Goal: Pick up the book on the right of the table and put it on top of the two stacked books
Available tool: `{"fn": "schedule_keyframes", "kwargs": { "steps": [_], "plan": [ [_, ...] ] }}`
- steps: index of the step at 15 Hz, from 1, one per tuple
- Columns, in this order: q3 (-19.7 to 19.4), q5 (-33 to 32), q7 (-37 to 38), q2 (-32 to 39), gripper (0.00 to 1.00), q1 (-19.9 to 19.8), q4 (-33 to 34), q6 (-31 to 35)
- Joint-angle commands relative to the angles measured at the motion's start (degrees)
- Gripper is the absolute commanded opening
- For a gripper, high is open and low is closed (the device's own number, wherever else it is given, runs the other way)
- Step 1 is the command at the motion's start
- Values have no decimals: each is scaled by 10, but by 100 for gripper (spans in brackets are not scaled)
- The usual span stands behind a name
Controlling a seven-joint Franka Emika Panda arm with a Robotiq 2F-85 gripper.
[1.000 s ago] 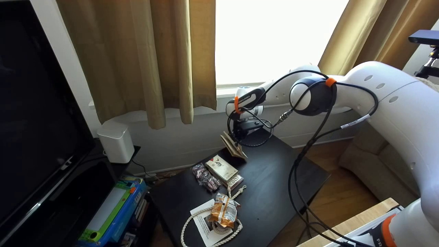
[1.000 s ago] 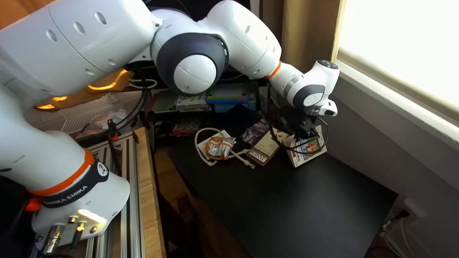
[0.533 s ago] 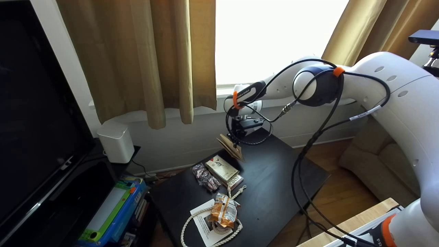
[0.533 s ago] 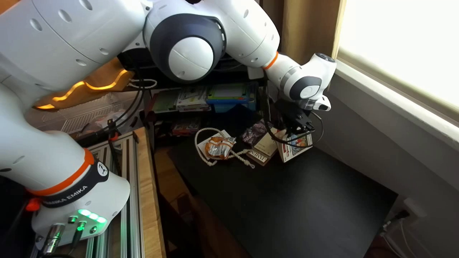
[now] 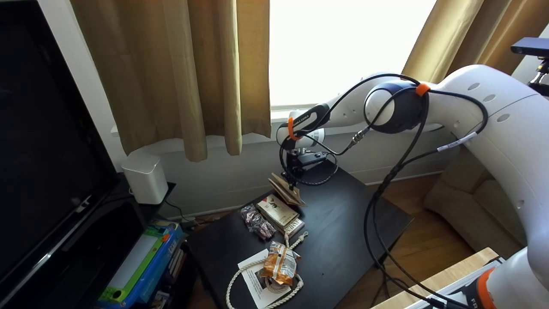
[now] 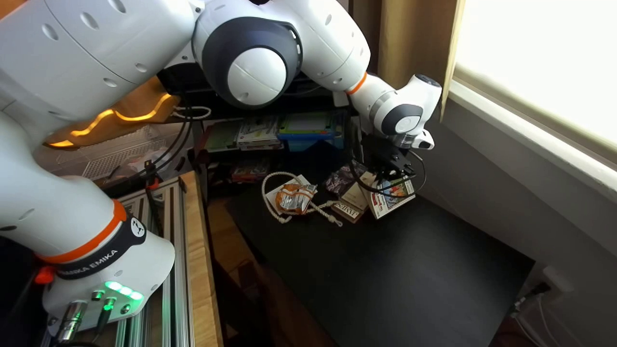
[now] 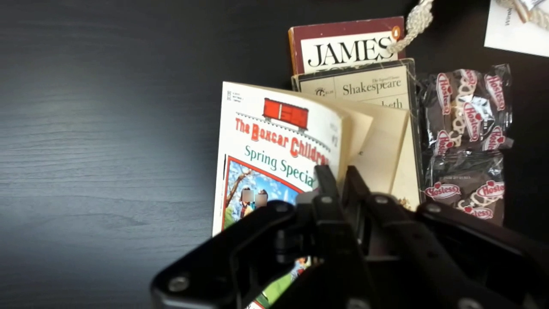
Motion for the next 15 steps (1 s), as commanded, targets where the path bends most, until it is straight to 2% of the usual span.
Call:
{"fn": "schedule_keyframes", "kwargs": {
  "steps": [1, 3, 4, 10, 15],
  "plan": [
    [-9, 11, -5, 2, 10, 6, 6, -2],
    [-9, 11, -5, 2, 10, 6, 6, -2],
    [-14, 5, 0, 1, 3, 13, 4, -4],
    [-2, -11, -27, 2, 3, 62, -1, -4],
    [-14, -12, -6, 30, 3, 95, 5, -8]
  ]
}}
